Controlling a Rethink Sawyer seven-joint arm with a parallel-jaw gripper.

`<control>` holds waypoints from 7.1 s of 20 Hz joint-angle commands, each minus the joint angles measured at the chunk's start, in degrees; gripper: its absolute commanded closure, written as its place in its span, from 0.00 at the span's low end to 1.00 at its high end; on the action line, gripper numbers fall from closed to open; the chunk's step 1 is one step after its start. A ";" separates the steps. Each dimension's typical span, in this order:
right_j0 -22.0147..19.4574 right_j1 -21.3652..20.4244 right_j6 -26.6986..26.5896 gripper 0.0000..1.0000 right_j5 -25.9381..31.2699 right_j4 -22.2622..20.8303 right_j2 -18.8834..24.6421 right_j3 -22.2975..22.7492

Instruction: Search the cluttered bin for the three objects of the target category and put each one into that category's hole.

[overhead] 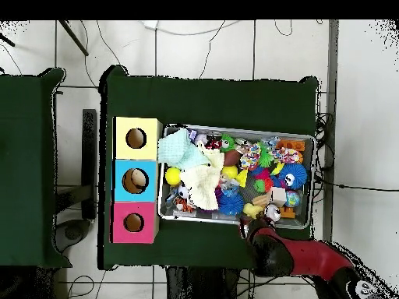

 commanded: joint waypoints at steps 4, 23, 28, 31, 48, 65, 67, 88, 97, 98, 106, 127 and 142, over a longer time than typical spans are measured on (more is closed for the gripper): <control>5.54 8.79 8.33 0.00 -12.31 -3.27 -7.02 -4.51; 1.34 8.75 4.46 0.00 -9.11 -1.68 -2.88 -4.98; -1.25 6.30 3.19 0.00 -7.15 -2.35 -1.30 -3.16; -2.55 5.20 2.43 0.00 -5.94 -2.57 -0.27 -2.35; -1.84 11.46 1.74 0.00 -7.32 -3.53 0.64 -9.70; -1.44 15.73 2.76 1.00 -6.41 -1.13 3.79 -14.77; -0.92 15.53 3.69 1.00 -7.43 -0.81 3.00 -14.22; 1.53 -26.99 -0.23 1.00 19.62 19.84 9.96 9.83; 2.22 -28.24 1.10 1.00 20.73 21.17 10.72 10.19; 2.28 -27.73 1.29 1.00 20.30 20.85 10.64 10.01; 1.08 -22.07 3.90 0.00 12.18 18.66 10.80 10.58; -4.16 6.56 -0.58 0.00 0.87 4.83 6.34 -5.48; -6.90 5.74 -1.04 0.00 3.86 2.72 8.43 -5.78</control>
